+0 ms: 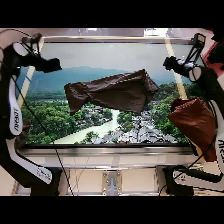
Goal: Fold the shirts.
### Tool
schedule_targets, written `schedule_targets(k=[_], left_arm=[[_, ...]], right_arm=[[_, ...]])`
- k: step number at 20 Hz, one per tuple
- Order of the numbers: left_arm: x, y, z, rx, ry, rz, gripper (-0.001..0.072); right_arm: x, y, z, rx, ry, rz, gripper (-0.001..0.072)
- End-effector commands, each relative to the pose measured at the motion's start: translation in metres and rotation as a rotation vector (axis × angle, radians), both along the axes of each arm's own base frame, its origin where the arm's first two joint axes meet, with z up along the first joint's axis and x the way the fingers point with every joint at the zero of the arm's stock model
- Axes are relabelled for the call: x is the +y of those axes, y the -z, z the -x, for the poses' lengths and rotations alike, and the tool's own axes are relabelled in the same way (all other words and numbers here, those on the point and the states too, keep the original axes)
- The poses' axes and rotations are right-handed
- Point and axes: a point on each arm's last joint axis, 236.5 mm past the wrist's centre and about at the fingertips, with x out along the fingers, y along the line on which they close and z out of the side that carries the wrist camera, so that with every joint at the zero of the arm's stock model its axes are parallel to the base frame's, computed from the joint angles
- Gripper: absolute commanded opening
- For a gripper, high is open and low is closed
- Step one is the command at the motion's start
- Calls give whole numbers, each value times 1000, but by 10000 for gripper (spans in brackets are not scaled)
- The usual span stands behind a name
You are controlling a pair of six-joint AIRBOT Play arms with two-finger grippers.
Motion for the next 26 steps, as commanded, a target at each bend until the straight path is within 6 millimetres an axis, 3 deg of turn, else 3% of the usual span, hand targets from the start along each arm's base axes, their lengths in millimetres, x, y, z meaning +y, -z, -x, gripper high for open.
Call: schedule_targets(k=[1, 3, 6, 8, 10, 12, 14, 16, 17, 21, 26], left_arm=[[48, -67, 13, -135, -59, -59, 299], [72, -55, 33, -69, -96, -50, 299], [86, 8, 62, 81, -140, 32, 299], [81, 63, 78, 157, -181, 127, 299], [71, 105, 78, 168, -269, 238, 299], [53, 119, 65, 125, -349, 385, 299], [39, 127, 52, 95, -332, 414, 305], [27, 142, 51, 126, -321, 422, 592], [23, 151, 51, 155, -339, 443, 627], [15, 175, 50, 235, -418, 543, 623], [11, 179, 38, 182, -405, 482, 622]], right_arm=[[-31, -3, 52, 143, 27, 87, 352], [-37, 0, 74, 155, 50, 58, 352], [-33, 37, 115, 220, 76, -36, 351], [-16, 70, 143, 263, 80, -138, 351], [19, 94, 162, 286, 78, -337, 351], [54, 100, 170, 271, 37, -484, 351], [80, 92, 167, 223, -20, -534, 351], [98, 82, 160, 173, -53, -542, 351], [104, 78, 157, 151, -65, -536, 351], [123, 70, 155, 121, -103, -550, 351], [124, 66, 154, 112, -94, -575, 351]])
